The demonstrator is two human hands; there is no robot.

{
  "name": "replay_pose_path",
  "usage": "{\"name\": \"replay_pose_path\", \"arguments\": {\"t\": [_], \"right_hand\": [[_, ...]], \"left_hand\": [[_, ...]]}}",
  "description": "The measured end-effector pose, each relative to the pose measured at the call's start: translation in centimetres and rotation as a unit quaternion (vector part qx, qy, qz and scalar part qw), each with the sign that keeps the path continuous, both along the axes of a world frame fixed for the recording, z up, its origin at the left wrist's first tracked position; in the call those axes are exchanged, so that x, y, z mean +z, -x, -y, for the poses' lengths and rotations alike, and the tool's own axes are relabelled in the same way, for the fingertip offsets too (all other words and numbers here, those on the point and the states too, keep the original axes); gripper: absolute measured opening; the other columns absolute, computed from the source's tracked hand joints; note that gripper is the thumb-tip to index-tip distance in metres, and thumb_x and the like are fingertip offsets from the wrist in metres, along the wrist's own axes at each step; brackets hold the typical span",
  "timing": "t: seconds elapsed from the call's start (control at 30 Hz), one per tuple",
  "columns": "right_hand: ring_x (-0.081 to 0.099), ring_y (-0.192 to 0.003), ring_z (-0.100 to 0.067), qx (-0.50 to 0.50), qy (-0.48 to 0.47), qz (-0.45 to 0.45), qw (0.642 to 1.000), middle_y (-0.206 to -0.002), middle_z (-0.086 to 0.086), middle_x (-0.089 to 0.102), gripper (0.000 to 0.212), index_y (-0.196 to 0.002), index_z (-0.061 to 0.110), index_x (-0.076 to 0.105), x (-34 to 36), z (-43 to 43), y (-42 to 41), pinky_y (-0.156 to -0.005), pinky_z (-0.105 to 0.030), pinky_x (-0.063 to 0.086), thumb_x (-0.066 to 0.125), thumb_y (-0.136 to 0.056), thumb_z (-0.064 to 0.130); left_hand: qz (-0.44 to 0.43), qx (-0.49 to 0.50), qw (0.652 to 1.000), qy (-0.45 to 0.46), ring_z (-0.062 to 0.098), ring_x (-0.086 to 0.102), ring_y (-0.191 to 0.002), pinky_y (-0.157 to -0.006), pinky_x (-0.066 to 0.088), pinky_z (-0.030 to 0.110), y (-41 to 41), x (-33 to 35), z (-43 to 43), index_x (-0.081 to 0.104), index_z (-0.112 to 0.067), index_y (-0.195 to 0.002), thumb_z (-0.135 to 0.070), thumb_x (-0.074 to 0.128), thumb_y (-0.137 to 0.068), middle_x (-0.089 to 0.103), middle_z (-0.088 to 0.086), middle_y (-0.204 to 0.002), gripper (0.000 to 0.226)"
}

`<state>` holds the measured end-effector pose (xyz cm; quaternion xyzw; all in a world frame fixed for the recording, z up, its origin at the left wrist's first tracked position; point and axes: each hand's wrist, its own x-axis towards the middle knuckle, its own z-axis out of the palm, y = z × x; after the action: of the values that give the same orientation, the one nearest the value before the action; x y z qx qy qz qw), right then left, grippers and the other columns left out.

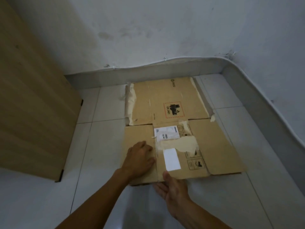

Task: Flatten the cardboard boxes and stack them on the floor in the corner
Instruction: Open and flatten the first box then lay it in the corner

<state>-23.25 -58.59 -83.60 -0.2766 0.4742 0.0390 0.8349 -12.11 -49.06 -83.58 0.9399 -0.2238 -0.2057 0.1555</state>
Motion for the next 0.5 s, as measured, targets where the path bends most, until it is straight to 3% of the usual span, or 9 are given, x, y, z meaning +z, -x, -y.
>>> {"name": "replay_pose_path", "arguments": {"t": [0.27, 0.4, 0.5], "right_hand": [[0.065, -0.08, -0.03, 0.001, -0.015, 0.006, 1.0, -0.1, -0.017, 0.066, 0.035, -0.127, 0.009, 0.051, -0.2, 1.3, -0.9, -0.047, -0.031, 0.058, 0.053, -0.092, 0.004], [0.066, -0.086, -0.029, 0.055, -0.026, -0.003, 0.998, -0.108, -0.02, 0.066, 0.036, -0.131, 0.008, 0.048, -1.0, 1.8, -1.2, -0.052, -0.03, 0.059, 0.05, -0.095, 0.01], [0.068, -0.089, -0.029, 0.135, 0.005, -0.001, 0.991, -0.11, -0.022, 0.066, 0.032, -0.126, 0.006, 0.05, -1.2, 2.8, 0.1, -0.059, -0.03, 0.059, 0.047, -0.097, 0.021]], "left_hand": [[0.026, -0.008, 1.0, 0.007, 0.019, 0.018, -0.144, -0.116, 0.013, 0.039, 0.4, -1.2, 0.1, 0.038, -0.021, -0.141, -0.05, 0.041, -0.09, 0.023, 0.004, -0.156, 0.058], [0.02, 0.005, 1.0, 0.006, 0.02, 0.017, -0.145, -0.117, 0.013, 0.042, 0.1, -1.7, 0.2, 0.039, -0.022, -0.141, -0.06, 0.03, -0.078, 0.023, 0.005, -0.157, 0.074], [0.02, -0.024, 1.0, 0.001, 0.019, 0.011, -0.146, -0.118, 0.009, 0.044, 0.8, -2.0, 0.1, 0.037, -0.024, -0.142, -0.079, 0.023, -0.07, 0.019, 0.004, -0.158, 0.091]]}}
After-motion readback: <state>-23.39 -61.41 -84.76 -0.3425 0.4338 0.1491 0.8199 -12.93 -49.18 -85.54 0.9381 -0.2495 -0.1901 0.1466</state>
